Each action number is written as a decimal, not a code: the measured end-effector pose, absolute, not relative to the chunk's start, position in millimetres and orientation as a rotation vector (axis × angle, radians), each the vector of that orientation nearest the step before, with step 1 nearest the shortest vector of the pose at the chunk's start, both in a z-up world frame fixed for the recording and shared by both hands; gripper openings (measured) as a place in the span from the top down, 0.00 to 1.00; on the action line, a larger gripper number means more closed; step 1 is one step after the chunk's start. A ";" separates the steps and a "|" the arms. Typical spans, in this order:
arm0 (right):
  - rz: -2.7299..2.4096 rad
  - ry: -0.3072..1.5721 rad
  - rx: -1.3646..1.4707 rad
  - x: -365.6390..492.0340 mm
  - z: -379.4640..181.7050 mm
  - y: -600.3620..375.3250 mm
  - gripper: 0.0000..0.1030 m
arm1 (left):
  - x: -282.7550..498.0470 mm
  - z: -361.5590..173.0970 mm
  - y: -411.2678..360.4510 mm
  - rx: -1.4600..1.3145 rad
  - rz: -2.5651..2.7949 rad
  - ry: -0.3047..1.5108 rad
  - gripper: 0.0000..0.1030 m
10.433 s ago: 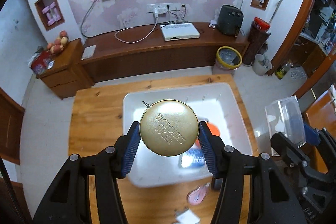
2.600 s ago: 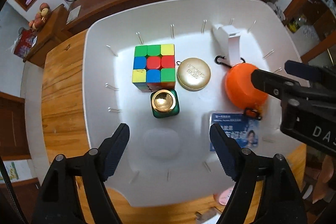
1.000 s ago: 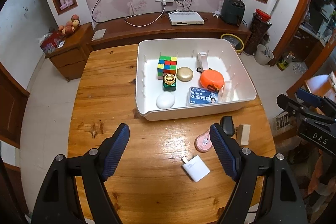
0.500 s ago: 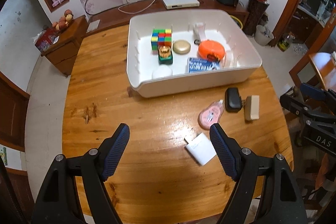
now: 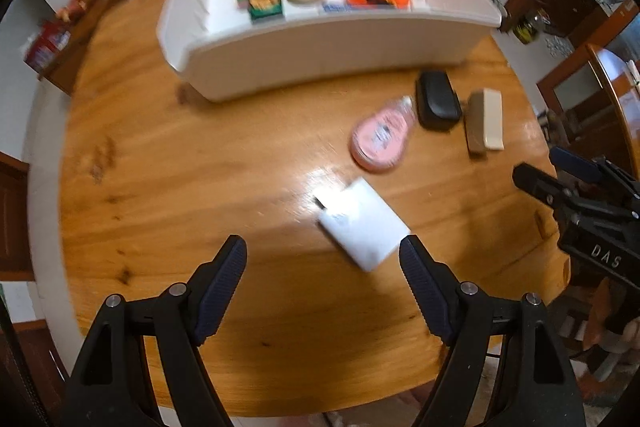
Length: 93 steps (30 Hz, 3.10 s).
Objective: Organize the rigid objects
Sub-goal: 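Lift both tools out of the bin back over the table, then lower the left tool to the white charger while the right tool grasps the beige power bank, then lift the beige power bank toward the bin with the right tool while the left tool reaches for the charger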
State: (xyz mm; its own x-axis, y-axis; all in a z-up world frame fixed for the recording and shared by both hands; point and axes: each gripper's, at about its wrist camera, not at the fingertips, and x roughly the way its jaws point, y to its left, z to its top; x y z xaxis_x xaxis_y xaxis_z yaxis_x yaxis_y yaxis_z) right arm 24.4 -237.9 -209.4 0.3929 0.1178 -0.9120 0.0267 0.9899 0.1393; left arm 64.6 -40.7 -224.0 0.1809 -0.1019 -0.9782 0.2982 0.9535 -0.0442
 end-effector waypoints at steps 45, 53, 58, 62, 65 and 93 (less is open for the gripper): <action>0.001 1.235 0.255 83.4 -262.2 -247.2 0.65 | 89.3 -290.6 -39.7 -0.207 -0.095 1.673 0.45; -0.001 1.213 0.241 84.7 -266.6 -244.1 0.73 | 83.0 -285.2 -48.5 -0.146 -0.134 1.651 0.47; 0.014 1.196 0.249 78.0 -255.7 -242.8 0.73 | 77.1 -276.5 -49.7 -0.079 -0.177 1.637 0.47; 0.055 1.173 0.270 63.5 -234.9 -241.6 0.73 | 74.6 -258.9 -42.2 -0.051 -0.206 1.613 0.48; 0.086 1.140 0.293 57.4 -216.1 -242.3 0.73 | 73.4 -233.3 -38.1 -0.005 -0.230 1.564 0.58; 0.207 0.996 0.295 104.5 -148.7 -230.5 0.74 | 108.3 -199.8 -61.5 0.146 -0.387 1.533 0.90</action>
State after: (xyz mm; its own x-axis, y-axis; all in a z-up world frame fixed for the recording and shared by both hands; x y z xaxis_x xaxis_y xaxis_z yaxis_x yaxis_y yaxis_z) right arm 104.5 -230.5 -148.7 0.5289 0.3041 -0.7923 -0.0363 0.9409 0.3368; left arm 108.3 -61.5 -199.8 -0.0084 -0.1536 -0.9881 0.3340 0.9310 -0.1476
